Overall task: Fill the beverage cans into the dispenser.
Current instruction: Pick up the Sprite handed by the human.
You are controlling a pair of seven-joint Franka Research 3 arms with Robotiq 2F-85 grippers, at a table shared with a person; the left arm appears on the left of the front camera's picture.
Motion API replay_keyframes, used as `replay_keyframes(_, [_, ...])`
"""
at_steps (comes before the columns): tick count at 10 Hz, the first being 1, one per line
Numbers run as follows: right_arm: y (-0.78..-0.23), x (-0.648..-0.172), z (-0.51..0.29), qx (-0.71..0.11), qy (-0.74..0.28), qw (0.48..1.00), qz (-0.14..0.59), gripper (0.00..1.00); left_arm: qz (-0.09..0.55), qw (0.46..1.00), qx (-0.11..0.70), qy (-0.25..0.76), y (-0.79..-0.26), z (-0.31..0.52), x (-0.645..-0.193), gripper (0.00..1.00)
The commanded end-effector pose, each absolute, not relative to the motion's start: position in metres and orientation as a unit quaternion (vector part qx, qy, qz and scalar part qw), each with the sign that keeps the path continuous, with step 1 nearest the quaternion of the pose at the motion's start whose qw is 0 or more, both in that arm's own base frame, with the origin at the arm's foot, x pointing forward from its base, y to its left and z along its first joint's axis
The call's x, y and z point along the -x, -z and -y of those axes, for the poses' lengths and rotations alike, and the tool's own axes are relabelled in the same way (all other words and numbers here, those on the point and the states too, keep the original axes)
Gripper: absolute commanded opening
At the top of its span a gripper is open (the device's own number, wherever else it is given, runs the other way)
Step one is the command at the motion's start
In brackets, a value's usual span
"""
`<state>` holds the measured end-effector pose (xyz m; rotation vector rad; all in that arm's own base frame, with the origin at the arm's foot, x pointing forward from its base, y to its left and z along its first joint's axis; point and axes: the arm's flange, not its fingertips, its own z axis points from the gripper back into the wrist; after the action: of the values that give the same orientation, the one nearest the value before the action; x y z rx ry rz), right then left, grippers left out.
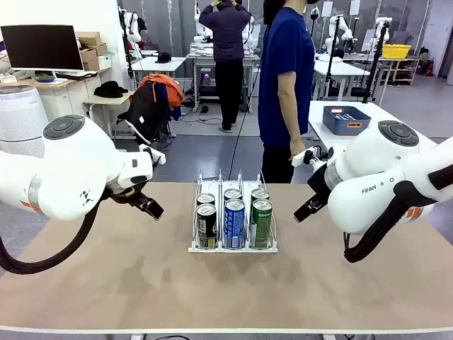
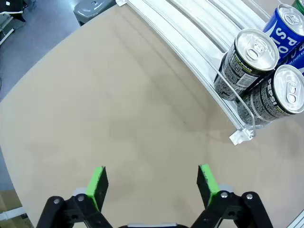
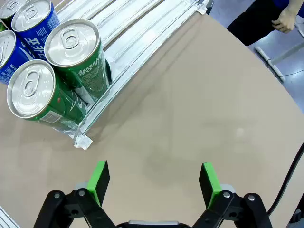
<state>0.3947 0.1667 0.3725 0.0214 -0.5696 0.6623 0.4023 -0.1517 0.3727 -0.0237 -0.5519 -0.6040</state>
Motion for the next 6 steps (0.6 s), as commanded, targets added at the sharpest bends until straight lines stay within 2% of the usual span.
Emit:
replay_keyframes(1, [-0.3725,-0.3947,-0.1667,-0.01,-0.321,0.906,0.276,1.0,0.268,0.917,0.012,0.294,-0.3726,0.1517,-0.4023,1.0])
replay_keyframes(6, [-0.3725,-0.3947,-0.1667,-0.01,-0.321,0.906,0.276,1.0,0.268,0.917,0.012,0.294,-0.3726,0.1517,-0.4023,1.0])
